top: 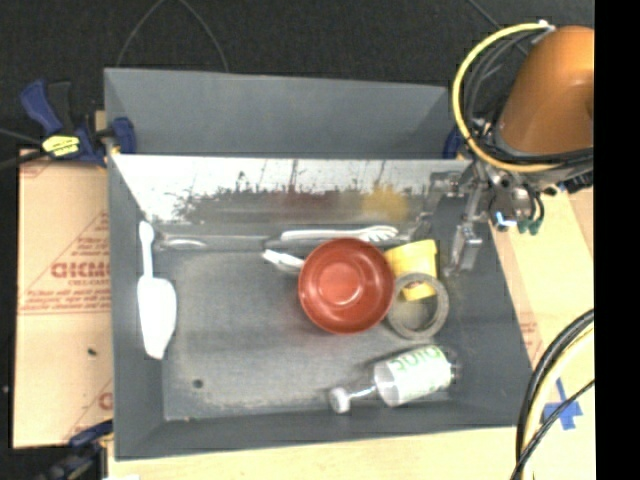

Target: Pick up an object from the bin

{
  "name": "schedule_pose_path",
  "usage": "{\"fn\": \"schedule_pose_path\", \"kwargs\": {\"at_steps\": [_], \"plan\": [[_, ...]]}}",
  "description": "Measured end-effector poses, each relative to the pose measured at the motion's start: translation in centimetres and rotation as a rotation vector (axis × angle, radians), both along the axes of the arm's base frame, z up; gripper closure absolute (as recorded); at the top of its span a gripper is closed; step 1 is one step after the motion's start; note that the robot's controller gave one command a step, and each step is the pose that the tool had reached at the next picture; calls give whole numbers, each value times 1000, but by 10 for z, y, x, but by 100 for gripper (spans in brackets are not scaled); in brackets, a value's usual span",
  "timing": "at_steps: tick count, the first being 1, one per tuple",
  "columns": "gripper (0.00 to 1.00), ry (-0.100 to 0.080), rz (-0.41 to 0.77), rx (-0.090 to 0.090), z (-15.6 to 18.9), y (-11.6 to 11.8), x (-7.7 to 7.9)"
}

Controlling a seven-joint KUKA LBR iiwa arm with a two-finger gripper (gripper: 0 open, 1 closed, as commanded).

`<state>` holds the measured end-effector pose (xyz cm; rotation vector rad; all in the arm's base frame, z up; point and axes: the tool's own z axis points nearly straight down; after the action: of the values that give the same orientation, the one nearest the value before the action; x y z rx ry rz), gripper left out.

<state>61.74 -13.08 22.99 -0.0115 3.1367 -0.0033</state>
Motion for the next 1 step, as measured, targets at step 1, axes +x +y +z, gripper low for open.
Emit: {"fn": "schedule_pose_path", "kwargs": {"at_steps": [1], "plan": [[0, 0, 0, 0, 0, 0, 0]]}}
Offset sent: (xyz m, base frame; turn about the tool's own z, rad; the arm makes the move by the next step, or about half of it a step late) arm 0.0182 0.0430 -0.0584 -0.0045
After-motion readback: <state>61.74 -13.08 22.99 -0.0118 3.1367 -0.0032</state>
